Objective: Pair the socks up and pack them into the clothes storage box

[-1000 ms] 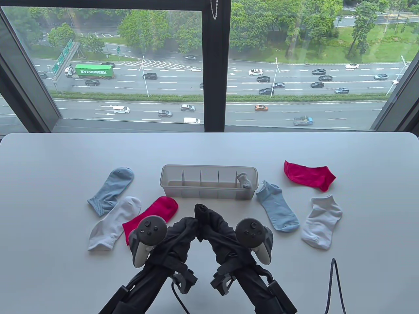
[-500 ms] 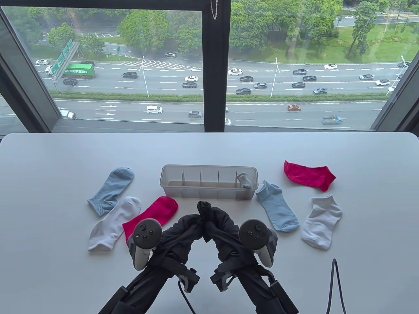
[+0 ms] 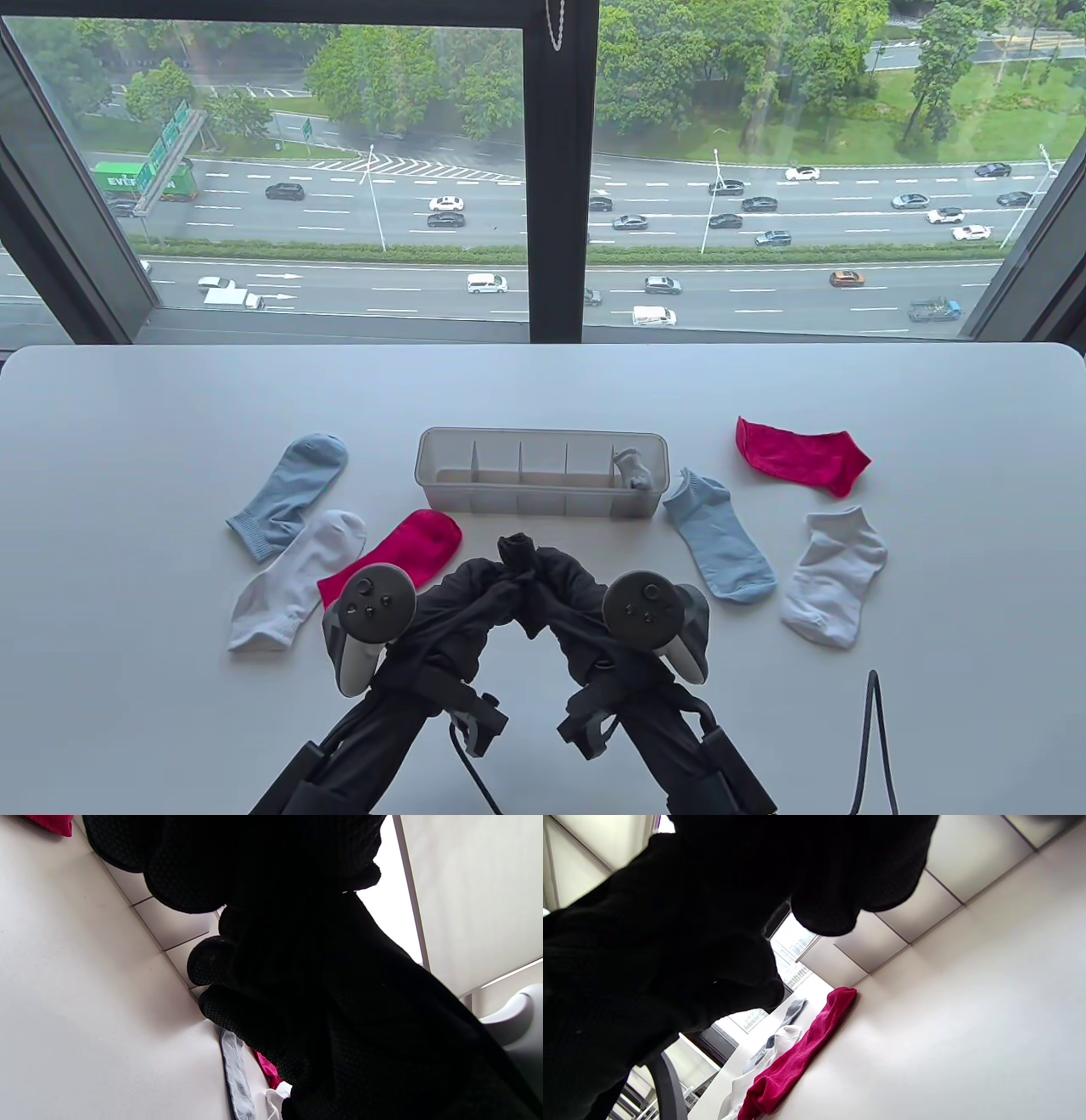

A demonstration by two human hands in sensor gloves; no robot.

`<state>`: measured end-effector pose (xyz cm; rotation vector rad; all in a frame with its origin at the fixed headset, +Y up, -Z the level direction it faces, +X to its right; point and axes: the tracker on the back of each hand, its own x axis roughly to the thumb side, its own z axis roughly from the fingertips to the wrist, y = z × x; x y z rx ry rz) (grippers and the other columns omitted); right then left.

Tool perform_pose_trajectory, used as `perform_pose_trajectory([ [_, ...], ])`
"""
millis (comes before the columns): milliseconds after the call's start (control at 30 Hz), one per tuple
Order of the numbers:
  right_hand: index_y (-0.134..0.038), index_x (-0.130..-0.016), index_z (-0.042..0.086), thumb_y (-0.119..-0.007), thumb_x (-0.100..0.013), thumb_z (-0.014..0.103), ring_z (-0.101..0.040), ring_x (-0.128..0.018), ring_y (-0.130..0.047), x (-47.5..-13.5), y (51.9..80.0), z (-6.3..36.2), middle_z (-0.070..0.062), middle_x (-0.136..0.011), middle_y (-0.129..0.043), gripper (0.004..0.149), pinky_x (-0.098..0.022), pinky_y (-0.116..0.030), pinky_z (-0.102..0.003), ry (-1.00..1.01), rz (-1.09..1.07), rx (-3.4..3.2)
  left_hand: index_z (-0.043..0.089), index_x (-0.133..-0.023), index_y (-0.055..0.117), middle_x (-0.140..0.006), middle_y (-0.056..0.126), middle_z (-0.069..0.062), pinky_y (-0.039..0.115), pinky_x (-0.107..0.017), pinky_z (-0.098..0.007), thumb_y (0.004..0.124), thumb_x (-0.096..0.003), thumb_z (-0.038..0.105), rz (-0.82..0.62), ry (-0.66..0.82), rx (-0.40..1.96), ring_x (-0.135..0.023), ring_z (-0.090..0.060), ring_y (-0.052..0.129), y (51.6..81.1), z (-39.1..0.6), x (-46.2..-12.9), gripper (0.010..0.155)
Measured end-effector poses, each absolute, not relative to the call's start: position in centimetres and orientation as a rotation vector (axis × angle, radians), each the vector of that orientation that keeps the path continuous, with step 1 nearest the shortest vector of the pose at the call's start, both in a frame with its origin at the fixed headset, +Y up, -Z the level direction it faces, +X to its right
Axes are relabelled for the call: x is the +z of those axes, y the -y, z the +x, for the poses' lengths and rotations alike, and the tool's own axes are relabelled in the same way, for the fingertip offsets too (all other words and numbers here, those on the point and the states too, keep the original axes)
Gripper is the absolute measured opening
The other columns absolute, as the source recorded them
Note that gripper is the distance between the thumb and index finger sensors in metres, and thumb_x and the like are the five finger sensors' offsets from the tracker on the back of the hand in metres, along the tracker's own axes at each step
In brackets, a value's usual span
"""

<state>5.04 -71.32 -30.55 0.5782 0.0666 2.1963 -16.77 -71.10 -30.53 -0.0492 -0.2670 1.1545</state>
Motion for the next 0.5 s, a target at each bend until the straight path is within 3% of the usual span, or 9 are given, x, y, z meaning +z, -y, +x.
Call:
perform_pose_trajectory([
  [100, -0.033, -0.112, -0.007, -0.067, -0.061, 0.042, -0.047, -0.094, -0.073, -30.4, 71.0, 4.6, -0.039, -0.110, -0.052, 0.078, -0.066, -0.070, -0.060, -0.207, 0.675, 2.133, 0.007, -0.083, 0.078, -0.070, 0.095, -0.015, 0.074, -0.060, -0.062, 0.078, -0.0555, 0.032, -0.035, 0.235, 1.173, -0.059, -0.037, 0.096, 71.1, -17.3, -30.7, 0.037],
  [200, -0.034, -0.112, -0.007, -0.072, -0.052, 0.054, -0.042, -0.090, -0.079, -30.0, 70.8, 3.8, -0.038, -0.109, -0.055, 0.094, -0.064, -0.075, -0.055, -0.066, 0.665, 2.358, 0.005, -0.080, 0.079, -0.068, 0.097, -0.017, 0.074, -0.059, -0.063, 0.080, -0.0544, 0.031, -0.057, 0.295, 1.173, -0.058, -0.039, 0.097, 70.6, -17.0, -30.7, 0.037],
  [300, -0.040, -0.112, -0.001, -0.070, -0.053, 0.050, -0.032, -0.082, -0.085, -30.0, 71.2, 3.9, -0.032, -0.107, -0.062, 0.083, -0.062, -0.078, -0.048, 0.001, 0.628, 2.434, 0.003, -0.079, 0.081, -0.070, 0.097, -0.021, 0.072, -0.060, -0.065, 0.078, -0.0554, 0.030, -0.118, 0.372, 1.124, -0.060, -0.042, 0.096, 70.1, -16.6, -30.7, 0.036],
  [367, -0.042, -0.112, -0.001, -0.067, -0.057, 0.042, -0.029, -0.079, -0.086, -30.4, 71.7, 4.3, -0.029, -0.106, -0.064, 0.074, -0.061, -0.079, -0.046, -0.102, 0.603, 2.316, 0.003, -0.083, 0.078, -0.074, 0.095, -0.022, 0.070, -0.062, -0.066, 0.076, -0.0565, 0.027, -0.139, 0.394, 1.040, -0.063, -0.043, 0.094, 69.9, -16.5, -30.9, 0.036],
  [500, -0.041, -0.113, 0.005, -0.063, -0.062, 0.035, -0.027, -0.077, -0.085, -30.9, 72.5, 4.8, -0.023, -0.104, -0.069, 0.063, -0.061, -0.078, -0.045, -0.113, 0.527, 2.272, 0.008, -0.094, 0.070, -0.086, 0.087, -0.020, 0.067, -0.065, -0.066, 0.072, -0.0571, 0.025, -0.082, 0.385, 0.756, -0.072, -0.043, 0.089, 69.4, -15.9, -30.5, 0.040],
])
